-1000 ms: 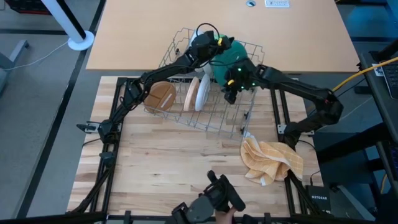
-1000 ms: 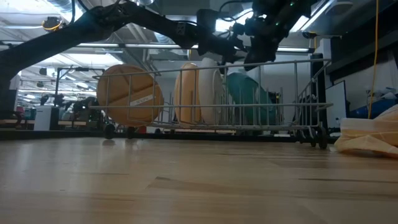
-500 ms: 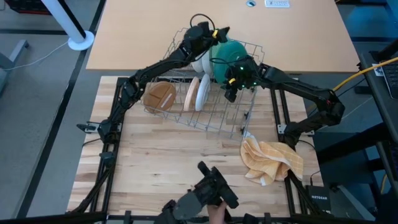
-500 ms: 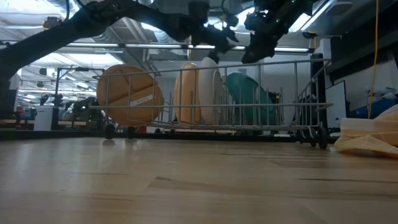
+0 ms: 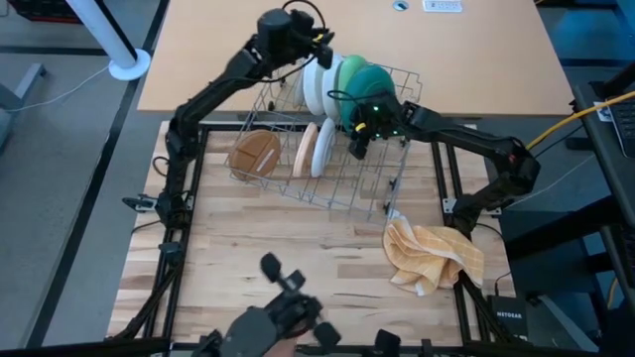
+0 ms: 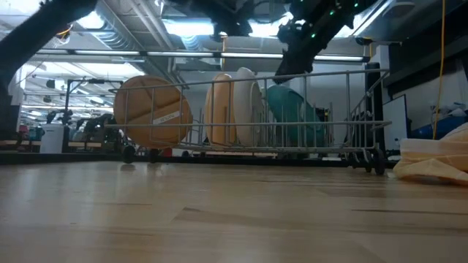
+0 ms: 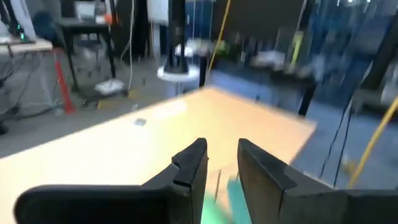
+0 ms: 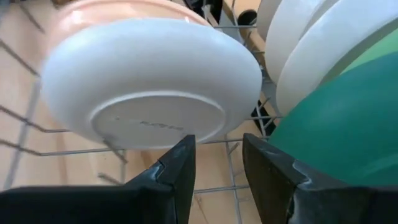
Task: Sort dishes
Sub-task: Put the dark green plate in the dish rack
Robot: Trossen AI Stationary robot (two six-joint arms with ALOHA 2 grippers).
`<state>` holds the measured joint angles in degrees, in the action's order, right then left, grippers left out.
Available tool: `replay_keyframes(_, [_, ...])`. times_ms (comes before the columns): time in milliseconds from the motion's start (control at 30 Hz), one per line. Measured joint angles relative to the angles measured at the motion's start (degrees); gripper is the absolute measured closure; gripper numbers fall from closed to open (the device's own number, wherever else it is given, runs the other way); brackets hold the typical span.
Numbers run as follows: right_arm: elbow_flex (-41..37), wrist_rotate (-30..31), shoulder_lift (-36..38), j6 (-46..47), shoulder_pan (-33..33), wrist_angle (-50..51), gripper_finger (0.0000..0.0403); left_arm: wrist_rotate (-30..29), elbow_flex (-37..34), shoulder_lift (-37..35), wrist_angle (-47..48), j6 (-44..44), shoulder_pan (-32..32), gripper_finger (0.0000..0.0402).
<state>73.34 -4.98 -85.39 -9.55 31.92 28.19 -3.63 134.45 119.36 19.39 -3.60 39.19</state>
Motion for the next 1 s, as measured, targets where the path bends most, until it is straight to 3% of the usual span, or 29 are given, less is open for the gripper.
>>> replay_keyframes(167, [0.00, 3.76, -3.00, -1.64, 0.00, -2.35, 0.0265, -1.26, 0.00, -4.36, 16.42, 5.29, -0.01, 0.0321])
replay_keyframes(400, [0.00, 7.54, -4.56, -2.96, 2.60, -2.30, 0.0265, -1.56, 0.00, -7.40, 30.38, 5.09, -0.56, 0.0321])
replay_keyframes(733, [0.04, 12.68, -4.63, -2.49, 8.60, -2.74, 0.0265, -1.69, 0.00, -7.51, 35.53, 6.28, -2.17, 0.0321])
replay_keyframes(867, [0.02, 12.18, -4.43, 0.29, 9.09, -2.74, 0.0265, -1.69, 0.00, -7.51, 35.61, 6.87, -2.48, 0.0321])
replay_keyframes(1000, [0.00, 16.15, -4.43, 0.47, 9.01, -4.82, 0.0265, -1.69, 0.00, -7.51, 35.83, 6.87, -2.48, 0.0321])
